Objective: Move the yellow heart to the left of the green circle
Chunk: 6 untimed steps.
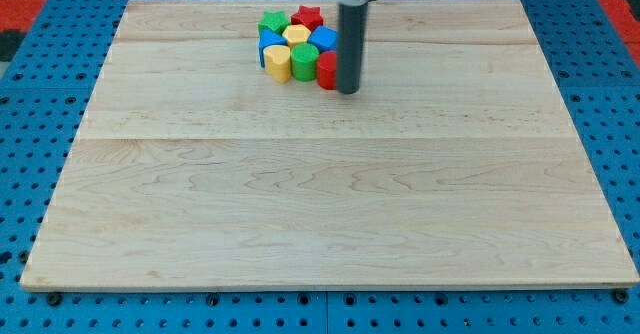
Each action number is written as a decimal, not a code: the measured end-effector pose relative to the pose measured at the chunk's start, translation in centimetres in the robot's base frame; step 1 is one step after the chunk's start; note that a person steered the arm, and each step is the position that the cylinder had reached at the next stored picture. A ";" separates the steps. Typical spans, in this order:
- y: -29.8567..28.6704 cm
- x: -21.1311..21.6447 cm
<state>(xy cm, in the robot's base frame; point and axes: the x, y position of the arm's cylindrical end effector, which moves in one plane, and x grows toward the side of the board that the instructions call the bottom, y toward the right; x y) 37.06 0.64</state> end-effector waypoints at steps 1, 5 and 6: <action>-5.5 -1.4; -4.5 -6.0; -5.7 -9.8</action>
